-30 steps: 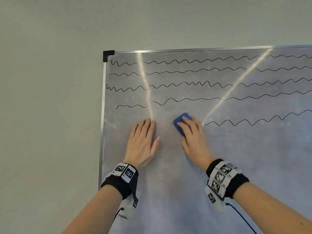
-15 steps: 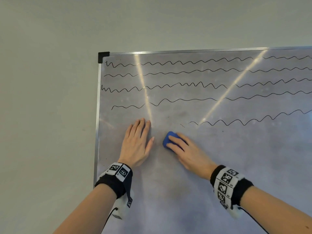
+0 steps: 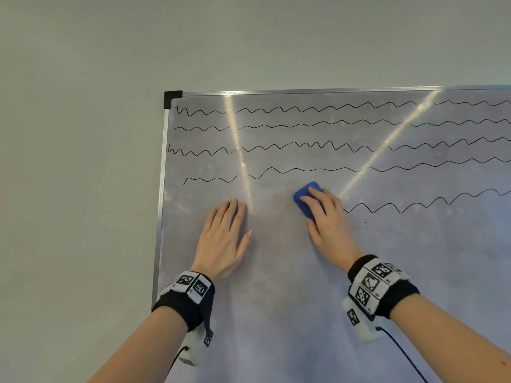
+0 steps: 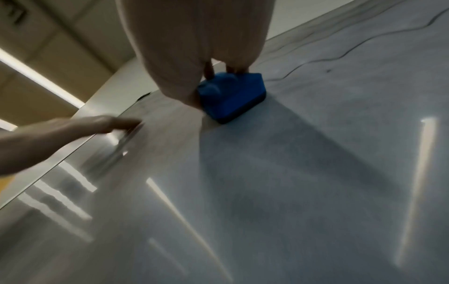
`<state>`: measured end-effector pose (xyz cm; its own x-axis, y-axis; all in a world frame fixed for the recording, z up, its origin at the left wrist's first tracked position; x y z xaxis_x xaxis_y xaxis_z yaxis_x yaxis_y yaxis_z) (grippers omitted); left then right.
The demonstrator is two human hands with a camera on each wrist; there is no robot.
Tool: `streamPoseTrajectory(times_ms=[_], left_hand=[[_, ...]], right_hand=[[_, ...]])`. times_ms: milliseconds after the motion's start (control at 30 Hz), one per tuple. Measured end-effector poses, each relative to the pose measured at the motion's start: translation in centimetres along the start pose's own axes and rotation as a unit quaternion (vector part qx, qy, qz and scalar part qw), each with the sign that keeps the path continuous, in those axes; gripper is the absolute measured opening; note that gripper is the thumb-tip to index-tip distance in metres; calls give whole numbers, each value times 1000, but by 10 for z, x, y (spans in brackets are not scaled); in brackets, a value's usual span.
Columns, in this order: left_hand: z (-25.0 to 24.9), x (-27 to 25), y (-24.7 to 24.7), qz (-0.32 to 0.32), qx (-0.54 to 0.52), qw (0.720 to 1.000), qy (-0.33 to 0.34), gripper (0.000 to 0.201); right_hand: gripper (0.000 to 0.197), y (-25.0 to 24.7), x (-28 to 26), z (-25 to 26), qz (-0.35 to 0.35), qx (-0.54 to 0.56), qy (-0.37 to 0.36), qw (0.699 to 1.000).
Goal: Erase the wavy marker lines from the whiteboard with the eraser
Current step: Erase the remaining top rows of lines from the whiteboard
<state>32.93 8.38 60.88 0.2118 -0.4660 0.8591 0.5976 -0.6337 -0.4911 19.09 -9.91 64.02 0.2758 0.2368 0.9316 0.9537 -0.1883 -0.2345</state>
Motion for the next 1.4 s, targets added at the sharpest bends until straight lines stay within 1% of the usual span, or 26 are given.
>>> streamPoseTrajectory(times_ms=[33,67,133,200,233,333,367,433,500,567,600,700,733,767,800,867,900,933,967,1033,1067,1100,1133,1200,1267,1400], left_hand=[[-1,0,0,-2,3,1000,-1,62],[-4,1,1,-3,5,1000,-2,62],[-10,3,1,-5,9,1000,-11,62],[-19,6,1,-7,6,1000,-11,62],[-25,8,1,-10,4,1000,2,61],[-47,17,3,-6,-8,998,68,58],[-54,21,4,-4,-14,996,82,58],[-64,27,5,2,-32,996,84,58],[-69,31,8,6,-46,997,63,58],[-72,31,12,5,-47,998,51,57],[-73,31,13,2,-44,998,50,57],[-74,31,16,-8,-40,998,52,58],[-75,31,17,-12,-41,998,51,58],[-75,32,17,-15,-43,998,49,58],[-75,32,17,-18,-45,998,48,58],[-76,32,16,-22,-48,998,46,57],[-76,31,16,-22,-47,998,46,57],[-76,31,16,-22,-45,998,46,57],[-76,31,16,-22,-45,998,46,57],[-76,31,16,-17,-44,998,45,58],[-76,31,17,-15,-44,998,42,59],[-77,31,17,-14,-44,998,40,59],[-77,30,17,-14,-46,998,37,59],[-78,30,17,-14,-49,998,31,59],[-78,31,16,-12,-46,998,32,59],[-78,30,16,-5,-37,999,32,60]], right_hand=[[67,0,-4,5,-10,-10,-4,1000],[68,6,-15,14,-1,-20,-41,999],[65,20,-42,35,80,-15,-136,987],[55,22,-46,29,119,-11,-168,979],[51,19,-38,17,109,-13,-151,983],[52,-5,-7,-22,24,21,48,998],[53,-9,-7,-24,0,22,83,996],[52,-4,-21,-9,-8,-9,28,1000],[52,4,-44,12,54,-12,-78,995],[51,0,-46,3,87,-13,-128,988],[51,-3,-40,-8,79,-25,-122,989],[56,-19,-22,-41,20,-3,54,998],[55,-21,-21,-39,-4,-15,72,997],[52,-17,-25,-29,-14,-31,41,999],[49,-9,-34,-15,5,-40,-26,999],[49,10,-55,6,106,-42,-151,982],[49,12,-57,3,134,-41,-172,975],[50,10,-52,-6,135,-47,-162,976],[51,6,-45,-19,117,-44,-117,985],[55,-11,-28,-33,38,-19,13,999],[58,-16,-27,-32,6,-17,43,999],[60,-17,-30,-25,-9,-26,34,999],[63,-11,-38,-17,2,-39,-10,999],[65,1,-61,-1,95,-46,-118,987],[58,-1,-60,-16,117,-47,-146,981],[52,-32,-24,-50,-21,-17,38,999]])
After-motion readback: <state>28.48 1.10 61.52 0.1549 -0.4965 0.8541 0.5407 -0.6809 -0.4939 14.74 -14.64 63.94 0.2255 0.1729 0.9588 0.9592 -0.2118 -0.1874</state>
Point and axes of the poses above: each hand's wrist, its own x-axis towards the middle knuckle, its own y-axis out of the palm, z = x × y, the point moved 4 cm from there along x, towards the middle knuckle, and after that the axes turned 2 degrees about -y, right-handed, at the moved point
